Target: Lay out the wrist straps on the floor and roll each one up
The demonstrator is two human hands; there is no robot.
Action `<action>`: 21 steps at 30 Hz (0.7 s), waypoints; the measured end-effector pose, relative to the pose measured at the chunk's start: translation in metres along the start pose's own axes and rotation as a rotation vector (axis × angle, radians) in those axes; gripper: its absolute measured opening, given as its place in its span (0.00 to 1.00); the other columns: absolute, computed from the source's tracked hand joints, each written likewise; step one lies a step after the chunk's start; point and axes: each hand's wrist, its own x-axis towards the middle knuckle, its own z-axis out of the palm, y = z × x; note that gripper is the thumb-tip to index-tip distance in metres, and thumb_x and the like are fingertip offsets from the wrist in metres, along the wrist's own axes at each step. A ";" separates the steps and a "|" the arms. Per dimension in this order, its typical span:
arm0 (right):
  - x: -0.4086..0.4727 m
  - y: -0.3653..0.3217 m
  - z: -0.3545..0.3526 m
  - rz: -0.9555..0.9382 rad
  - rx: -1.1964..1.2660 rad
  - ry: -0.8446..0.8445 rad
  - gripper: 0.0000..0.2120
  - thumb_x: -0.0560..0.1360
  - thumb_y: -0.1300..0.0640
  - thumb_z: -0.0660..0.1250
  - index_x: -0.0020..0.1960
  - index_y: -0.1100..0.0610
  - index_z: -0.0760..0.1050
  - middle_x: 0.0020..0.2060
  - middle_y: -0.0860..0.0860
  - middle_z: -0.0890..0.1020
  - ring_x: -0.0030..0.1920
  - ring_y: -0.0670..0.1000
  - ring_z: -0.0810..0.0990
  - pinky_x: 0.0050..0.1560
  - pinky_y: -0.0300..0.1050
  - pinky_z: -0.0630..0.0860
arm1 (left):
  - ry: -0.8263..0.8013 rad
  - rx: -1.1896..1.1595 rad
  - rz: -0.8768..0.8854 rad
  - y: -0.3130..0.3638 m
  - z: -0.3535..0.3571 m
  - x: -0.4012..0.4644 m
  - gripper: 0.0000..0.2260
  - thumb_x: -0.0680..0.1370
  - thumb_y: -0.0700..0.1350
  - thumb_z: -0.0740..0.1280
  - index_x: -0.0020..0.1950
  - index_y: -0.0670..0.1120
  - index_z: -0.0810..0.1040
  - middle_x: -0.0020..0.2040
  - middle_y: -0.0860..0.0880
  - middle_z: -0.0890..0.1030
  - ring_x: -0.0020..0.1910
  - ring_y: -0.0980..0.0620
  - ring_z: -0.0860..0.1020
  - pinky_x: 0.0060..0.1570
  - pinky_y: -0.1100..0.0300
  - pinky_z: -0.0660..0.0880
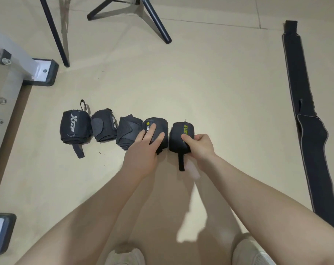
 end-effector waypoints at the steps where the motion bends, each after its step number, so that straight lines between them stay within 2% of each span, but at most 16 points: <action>1: 0.002 0.000 0.004 -0.009 -0.005 -0.012 0.17 0.71 0.50 0.70 0.52 0.60 0.72 0.44 0.52 0.77 0.48 0.55 0.79 0.51 0.52 0.78 | 0.006 0.003 0.004 -0.001 -0.003 0.001 0.26 0.79 0.41 0.57 0.76 0.55 0.55 0.78 0.52 0.45 0.75 0.47 0.52 0.54 0.56 0.71; 3: 0.003 -0.002 0.008 -0.038 -0.045 -0.051 0.10 0.75 0.54 0.66 0.52 0.58 0.73 0.46 0.53 0.79 0.50 0.55 0.79 0.56 0.56 0.77 | 0.020 0.010 0.010 -0.003 -0.006 0.002 0.26 0.78 0.41 0.57 0.76 0.54 0.56 0.78 0.51 0.47 0.73 0.47 0.57 0.49 0.57 0.70; 5: 0.002 -0.004 0.007 -0.075 -0.093 -0.108 0.06 0.77 0.55 0.62 0.50 0.56 0.74 0.48 0.56 0.80 0.49 0.57 0.79 0.54 0.55 0.77 | 0.018 0.026 0.007 -0.006 -0.008 0.001 0.27 0.78 0.42 0.58 0.76 0.53 0.56 0.78 0.50 0.47 0.69 0.47 0.62 0.46 0.59 0.67; 6: 0.000 -0.005 0.004 -0.106 -0.153 -0.130 0.06 0.77 0.56 0.60 0.48 0.57 0.73 0.46 0.56 0.79 0.45 0.57 0.77 0.48 0.51 0.77 | 0.012 0.043 0.007 -0.006 -0.008 0.001 0.27 0.78 0.43 0.58 0.76 0.54 0.55 0.78 0.50 0.47 0.69 0.47 0.62 0.49 0.59 0.67; 8: -0.002 -0.008 -0.007 -0.189 -0.322 -0.159 0.08 0.79 0.55 0.57 0.45 0.59 0.68 0.43 0.54 0.72 0.41 0.55 0.69 0.38 0.44 0.67 | -0.014 0.079 0.012 -0.005 -0.007 0.001 0.29 0.78 0.45 0.58 0.77 0.53 0.52 0.78 0.49 0.45 0.73 0.46 0.57 0.62 0.56 0.65; 9: -0.004 -0.008 -0.015 -0.211 -0.379 -0.176 0.09 0.79 0.54 0.56 0.48 0.60 0.68 0.45 0.52 0.70 0.44 0.54 0.68 0.40 0.44 0.65 | -0.024 0.088 0.008 -0.003 -0.008 0.001 0.30 0.78 0.45 0.58 0.77 0.52 0.50 0.78 0.48 0.45 0.75 0.45 0.53 0.67 0.54 0.61; 11: -0.008 -0.006 -0.036 -0.238 -0.449 -0.218 0.16 0.80 0.54 0.55 0.65 0.61 0.64 0.57 0.51 0.68 0.57 0.54 0.69 0.51 0.44 0.66 | -0.016 0.088 -0.010 0.003 -0.010 0.003 0.31 0.78 0.45 0.59 0.78 0.50 0.48 0.78 0.46 0.45 0.76 0.43 0.50 0.72 0.52 0.54; 12: -0.011 -0.005 -0.048 -0.252 -0.464 -0.223 0.20 0.80 0.54 0.55 0.70 0.61 0.61 0.62 0.52 0.67 0.63 0.54 0.68 0.56 0.45 0.66 | -0.013 0.089 0.008 0.009 -0.014 0.007 0.32 0.77 0.44 0.59 0.78 0.49 0.48 0.78 0.45 0.46 0.76 0.42 0.50 0.72 0.52 0.52; 14: -0.008 0.001 -0.077 -0.272 -0.477 -0.177 0.23 0.80 0.55 0.55 0.73 0.60 0.58 0.69 0.55 0.65 0.68 0.53 0.67 0.62 0.45 0.65 | -0.036 0.125 0.088 0.026 -0.021 0.017 0.30 0.76 0.41 0.61 0.77 0.46 0.54 0.78 0.43 0.51 0.75 0.40 0.54 0.72 0.49 0.54; 15: -0.005 0.004 -0.094 -0.278 -0.470 -0.132 0.23 0.80 0.55 0.56 0.73 0.59 0.58 0.70 0.55 0.64 0.68 0.52 0.68 0.63 0.43 0.65 | -0.039 0.144 0.162 0.038 -0.024 0.023 0.29 0.75 0.39 0.64 0.75 0.43 0.61 0.76 0.40 0.56 0.73 0.38 0.58 0.71 0.46 0.59; 17: 0.002 0.011 -0.132 -0.279 -0.459 -0.020 0.22 0.80 0.56 0.56 0.73 0.59 0.60 0.70 0.56 0.65 0.67 0.51 0.69 0.60 0.39 0.63 | -0.015 0.194 0.332 0.067 -0.022 0.036 0.20 0.69 0.36 0.68 0.61 0.38 0.76 0.69 0.36 0.69 0.66 0.35 0.70 0.60 0.42 0.72; 18: 0.006 0.016 -0.154 -0.279 -0.457 0.039 0.21 0.80 0.57 0.56 0.72 0.60 0.61 0.70 0.56 0.66 0.67 0.52 0.69 0.60 0.38 0.62 | -0.021 0.220 0.382 0.086 -0.019 0.043 0.14 0.71 0.37 0.66 0.56 0.38 0.79 0.68 0.36 0.71 0.65 0.35 0.71 0.58 0.44 0.73; 19: 0.011 0.022 -0.175 -0.277 -0.453 0.098 0.21 0.81 0.57 0.56 0.72 0.61 0.62 0.69 0.57 0.67 0.68 0.53 0.67 0.61 0.39 0.61 | -0.057 0.250 0.409 0.105 -0.017 0.050 0.10 0.76 0.40 0.63 0.54 0.40 0.79 0.70 0.39 0.69 0.67 0.37 0.68 0.61 0.47 0.70; 21: 0.019 0.035 -0.214 -0.283 -0.435 0.208 0.20 0.81 0.57 0.56 0.71 0.62 0.63 0.69 0.58 0.67 0.70 0.55 0.64 0.66 0.43 0.59 | -0.116 0.243 0.465 0.141 -0.004 0.064 0.12 0.81 0.45 0.56 0.57 0.43 0.77 0.75 0.44 0.60 0.72 0.42 0.60 0.67 0.52 0.61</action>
